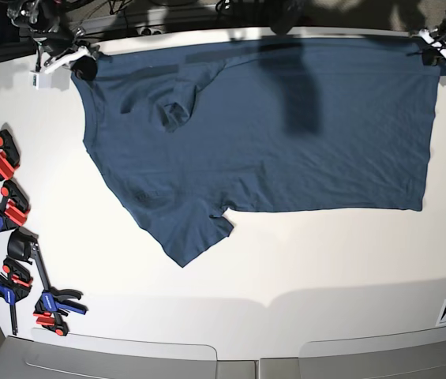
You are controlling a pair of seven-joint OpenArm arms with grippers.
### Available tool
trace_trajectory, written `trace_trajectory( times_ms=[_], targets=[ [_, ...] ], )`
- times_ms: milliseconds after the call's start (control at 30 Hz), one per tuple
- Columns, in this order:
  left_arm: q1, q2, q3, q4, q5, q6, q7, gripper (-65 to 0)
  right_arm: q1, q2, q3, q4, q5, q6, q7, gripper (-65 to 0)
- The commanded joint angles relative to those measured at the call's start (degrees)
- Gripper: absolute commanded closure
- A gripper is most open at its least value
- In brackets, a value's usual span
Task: Fold the T-shirt properly
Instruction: 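Grasp the shirt's shoulder edge with both grippers and pull it taut, then grasp the hem corners with both grippers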
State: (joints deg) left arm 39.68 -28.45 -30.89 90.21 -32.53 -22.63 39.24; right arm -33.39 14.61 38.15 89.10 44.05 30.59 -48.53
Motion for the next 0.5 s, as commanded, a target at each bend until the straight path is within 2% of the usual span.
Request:
trace_trajectory(
  times_ms=[0,233,367,467],
  targets=[
    [0.81,-0.81,-0.92,1.46,0.94,0.57,0.81,0.0,-0.61,0.81,0.52,1.27,-0.46,-0.74,-0.66,0.0],
    [0.81,-0.79,-7.65,13.03,0.92,0.57,-0.13,0.0,-0.57,0.81,0.52,11.93,-0.33,-0.74,0.02,0.0],
    [0.81,-0.81,-11.80,19.08,0.94,0.57,-0.59,-15.0,0.46,0.79,0.52,20.46,-1.38,-0.72,3.23,0.0],
    [0.81,-0.81,-13.20,20.87,0.94,0.59,-1.38,-18.3,4.66,0.81,0.50,25.14,-6.49,-0.74,4.68,0.0]
  ],
)
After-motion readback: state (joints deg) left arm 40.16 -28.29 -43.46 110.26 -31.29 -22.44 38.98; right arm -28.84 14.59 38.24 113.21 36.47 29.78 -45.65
